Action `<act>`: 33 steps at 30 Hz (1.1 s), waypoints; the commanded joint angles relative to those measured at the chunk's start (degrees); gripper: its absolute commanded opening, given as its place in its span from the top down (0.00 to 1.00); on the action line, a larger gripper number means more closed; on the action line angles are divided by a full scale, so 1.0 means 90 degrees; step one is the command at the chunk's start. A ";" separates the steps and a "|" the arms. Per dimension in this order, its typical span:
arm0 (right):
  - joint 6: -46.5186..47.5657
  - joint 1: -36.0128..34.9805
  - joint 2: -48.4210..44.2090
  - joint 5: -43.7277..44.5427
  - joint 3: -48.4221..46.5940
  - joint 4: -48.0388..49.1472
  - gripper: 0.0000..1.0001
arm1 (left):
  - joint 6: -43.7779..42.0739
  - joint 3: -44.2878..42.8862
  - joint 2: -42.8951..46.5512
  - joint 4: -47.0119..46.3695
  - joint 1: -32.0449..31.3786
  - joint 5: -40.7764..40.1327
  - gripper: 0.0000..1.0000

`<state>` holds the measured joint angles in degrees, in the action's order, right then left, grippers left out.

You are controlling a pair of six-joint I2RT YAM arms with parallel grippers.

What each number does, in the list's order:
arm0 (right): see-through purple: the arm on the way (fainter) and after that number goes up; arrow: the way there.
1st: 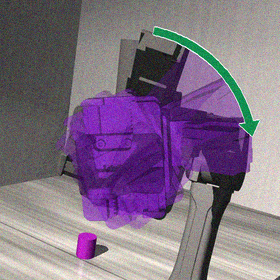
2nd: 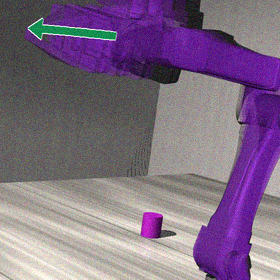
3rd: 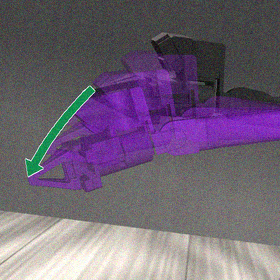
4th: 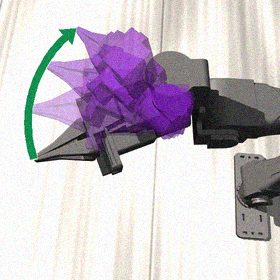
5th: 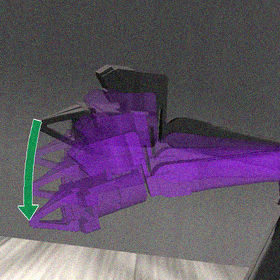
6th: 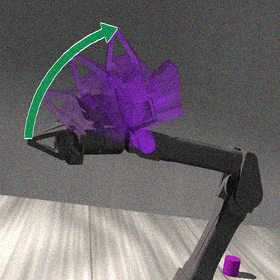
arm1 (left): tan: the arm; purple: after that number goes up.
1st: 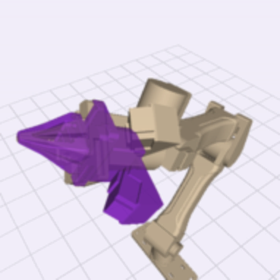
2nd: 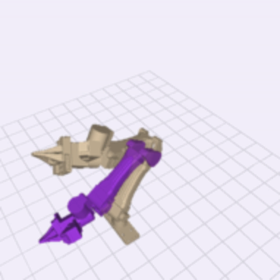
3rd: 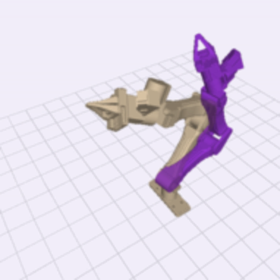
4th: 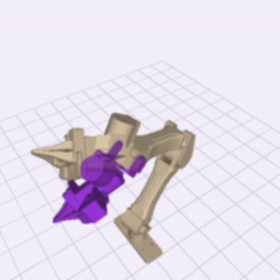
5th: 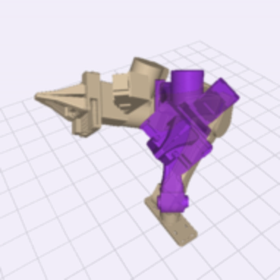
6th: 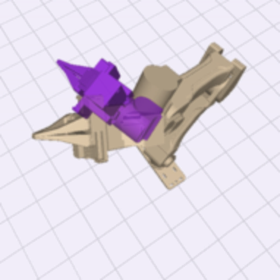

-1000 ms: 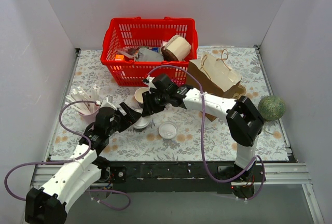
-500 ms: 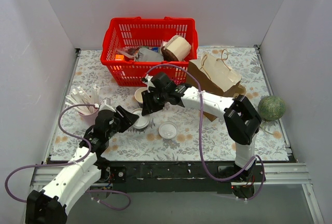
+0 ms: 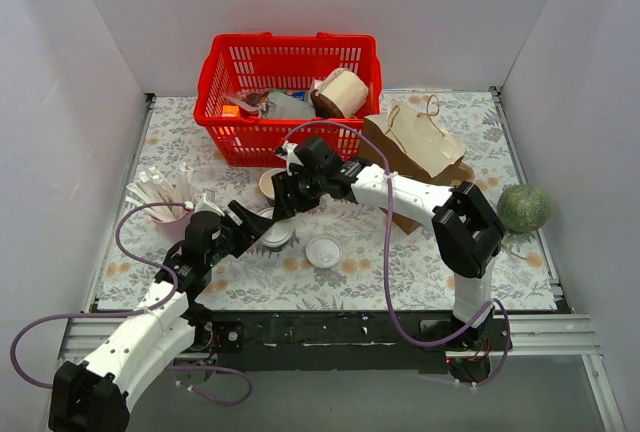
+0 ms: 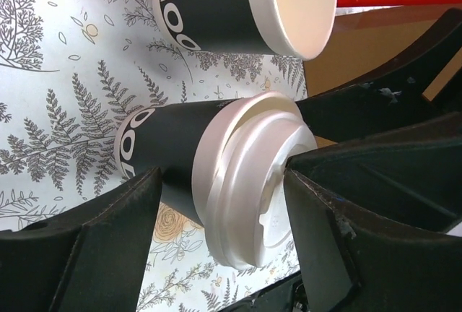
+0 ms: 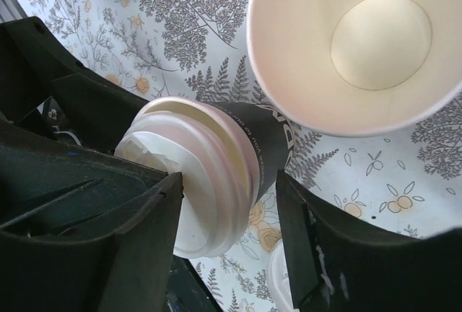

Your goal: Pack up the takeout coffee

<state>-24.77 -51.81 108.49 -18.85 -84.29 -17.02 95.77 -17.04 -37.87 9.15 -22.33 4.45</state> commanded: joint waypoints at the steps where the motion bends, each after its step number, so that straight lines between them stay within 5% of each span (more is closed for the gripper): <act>1: 0.0136 -0.0005 -0.0325 -0.0084 -0.0185 0.0025 0.35 | 0.0199 -0.0353 -0.0226 0.0135 -0.0029 -0.0181 0.33; 10: -0.0195 0.0083 -0.0960 0.0142 0.0361 0.0269 0.31 | 0.0228 -0.0509 0.0204 0.0331 -0.0029 -0.0201 0.28; 22: -0.0928 0.0083 -0.1575 0.0104 0.1210 0.0102 0.25 | -0.0230 -0.1466 -0.0470 0.1327 -0.0029 -0.1070 0.17; 33: -0.1788 -0.0024 -0.1673 -0.0386 0.2109 0.1265 0.26 | -0.0845 -0.1603 -0.1651 -0.0049 0.0127 0.0042 0.11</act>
<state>-37.58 -51.55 94.96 -20.99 -65.71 -12.71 90.98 -29.39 -50.65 13.02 -21.93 0.71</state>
